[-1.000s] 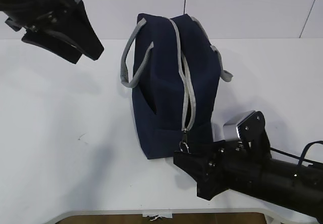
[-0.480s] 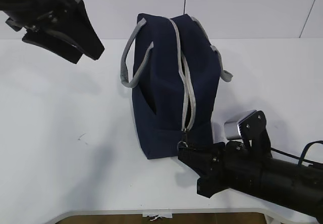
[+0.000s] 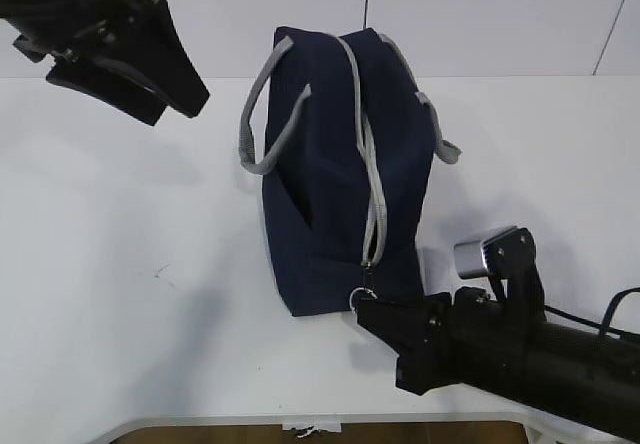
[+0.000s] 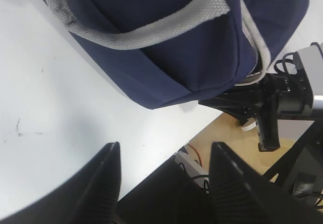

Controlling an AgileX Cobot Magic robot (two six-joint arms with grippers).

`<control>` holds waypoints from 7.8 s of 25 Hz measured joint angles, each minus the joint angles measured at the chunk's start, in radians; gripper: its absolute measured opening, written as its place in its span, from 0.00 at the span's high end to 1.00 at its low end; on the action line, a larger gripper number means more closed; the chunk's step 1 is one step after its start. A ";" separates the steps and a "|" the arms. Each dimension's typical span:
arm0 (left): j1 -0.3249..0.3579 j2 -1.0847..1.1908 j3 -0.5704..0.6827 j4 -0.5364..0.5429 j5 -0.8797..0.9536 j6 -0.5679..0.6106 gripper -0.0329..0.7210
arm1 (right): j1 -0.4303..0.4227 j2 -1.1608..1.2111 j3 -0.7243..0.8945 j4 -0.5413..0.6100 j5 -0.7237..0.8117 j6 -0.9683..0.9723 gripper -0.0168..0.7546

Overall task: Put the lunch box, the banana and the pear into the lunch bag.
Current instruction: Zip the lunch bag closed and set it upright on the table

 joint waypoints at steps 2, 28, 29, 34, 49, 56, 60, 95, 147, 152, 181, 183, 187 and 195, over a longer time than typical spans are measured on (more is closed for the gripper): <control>0.000 0.000 0.000 -0.002 0.000 0.000 0.40 | 0.000 -0.008 0.018 0.002 -0.002 0.002 0.98; 0.000 0.000 0.000 -0.010 0.000 0.000 0.42 | 0.000 -0.256 0.057 0.004 0.101 -0.024 0.98; 0.000 0.000 0.000 -0.012 0.000 0.000 0.42 | 0.000 -0.265 0.057 0.004 0.104 -0.026 0.98; 0.000 0.000 0.000 -0.012 0.000 0.000 0.42 | 0.000 -0.309 0.050 -0.005 0.165 -0.032 0.98; 0.000 0.000 0.000 -0.014 0.000 0.000 0.55 | 0.000 -0.422 -0.036 -0.062 0.313 -0.028 0.98; 0.000 0.000 0.000 -0.016 0.000 0.000 0.55 | 0.000 -0.466 -0.119 -0.131 0.411 0.019 0.98; 0.000 0.000 0.000 -0.016 0.000 0.000 0.55 | 0.000 -0.470 -0.160 -0.160 0.443 0.053 0.98; -0.099 -0.004 0.000 0.074 0.000 0.000 0.48 | 0.042 -0.448 -0.578 -0.371 0.693 0.436 0.98; -0.159 0.060 0.000 0.149 -0.216 0.102 0.96 | 0.059 -0.438 -0.664 -0.492 0.731 0.540 0.98; -0.159 0.052 0.000 0.198 -0.155 0.139 0.96 | 0.061 -0.438 -0.665 -0.488 0.776 0.595 0.98; -0.159 0.037 -0.006 0.250 -0.026 0.304 0.97 | 0.064 -0.324 -0.814 -0.489 1.047 0.648 0.98; -0.159 0.029 -0.006 0.254 -0.023 0.304 0.97 | 0.062 -0.302 -0.836 -0.491 1.058 0.648 0.98; -0.159 0.022 -0.006 0.258 -0.017 0.304 0.97 | 0.057 -0.266 -0.883 -0.493 1.078 0.648 0.98; -0.159 0.022 -0.006 0.265 -0.017 0.304 0.97 | 0.039 -0.246 -0.929 -0.531 1.114 0.648 0.98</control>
